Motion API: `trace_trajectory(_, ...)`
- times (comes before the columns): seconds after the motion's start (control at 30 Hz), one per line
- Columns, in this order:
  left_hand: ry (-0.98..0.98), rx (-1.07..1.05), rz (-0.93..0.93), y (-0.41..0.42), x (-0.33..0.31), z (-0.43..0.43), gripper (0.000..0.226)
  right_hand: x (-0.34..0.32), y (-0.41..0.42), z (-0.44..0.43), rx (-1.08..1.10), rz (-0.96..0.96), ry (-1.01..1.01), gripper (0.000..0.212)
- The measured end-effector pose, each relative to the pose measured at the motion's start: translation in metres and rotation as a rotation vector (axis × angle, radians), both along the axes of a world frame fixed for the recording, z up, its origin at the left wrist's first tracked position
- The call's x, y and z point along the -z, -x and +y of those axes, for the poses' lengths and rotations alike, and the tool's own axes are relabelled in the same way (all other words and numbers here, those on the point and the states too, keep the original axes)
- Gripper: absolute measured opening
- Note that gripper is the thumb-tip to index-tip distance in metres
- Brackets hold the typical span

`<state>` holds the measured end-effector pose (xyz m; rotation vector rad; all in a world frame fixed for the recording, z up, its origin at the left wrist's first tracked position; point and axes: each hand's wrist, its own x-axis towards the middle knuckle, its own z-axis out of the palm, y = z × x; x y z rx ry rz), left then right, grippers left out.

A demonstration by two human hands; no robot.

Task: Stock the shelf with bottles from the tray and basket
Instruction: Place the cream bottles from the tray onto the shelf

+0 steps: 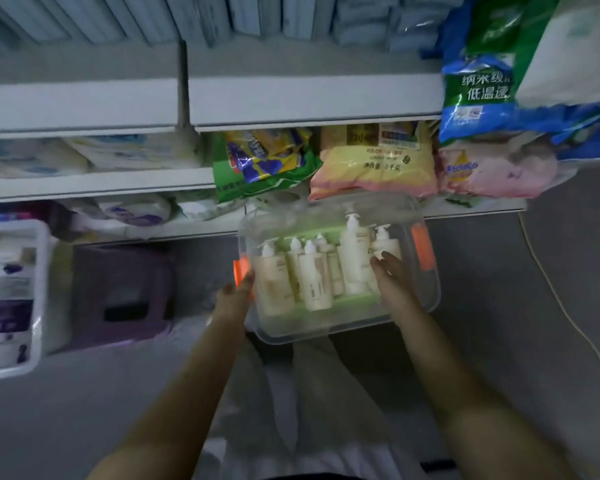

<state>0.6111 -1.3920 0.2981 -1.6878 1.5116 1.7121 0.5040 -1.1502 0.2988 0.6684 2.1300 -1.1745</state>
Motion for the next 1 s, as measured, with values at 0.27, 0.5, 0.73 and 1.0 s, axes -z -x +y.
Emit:
trace_trajectory(0.27,0.113,-0.198,-0.003,0.020,0.027,0.033,0.062,0.061,0.021,0.010,-0.101,-0.082,-0.028,0.053)
trace_trajectory(0.5,0.200,-0.232,-0.027,0.023,0.047,0.031,0.061,0.088,0.023,-0.007,-0.152,-0.032,-0.098,0.037)
trace_trajectory(0.73,0.233,-0.226,-0.061,0.021,0.055,0.029,0.059,0.101,0.019,-0.020,-0.025,-0.016,-0.091,0.042)
trace_trajectory(1.0,0.247,-0.238,-0.064,0.021,0.058,0.030,0.051,0.114,0.023,-0.016,-0.157,-0.072,-0.088,0.038)
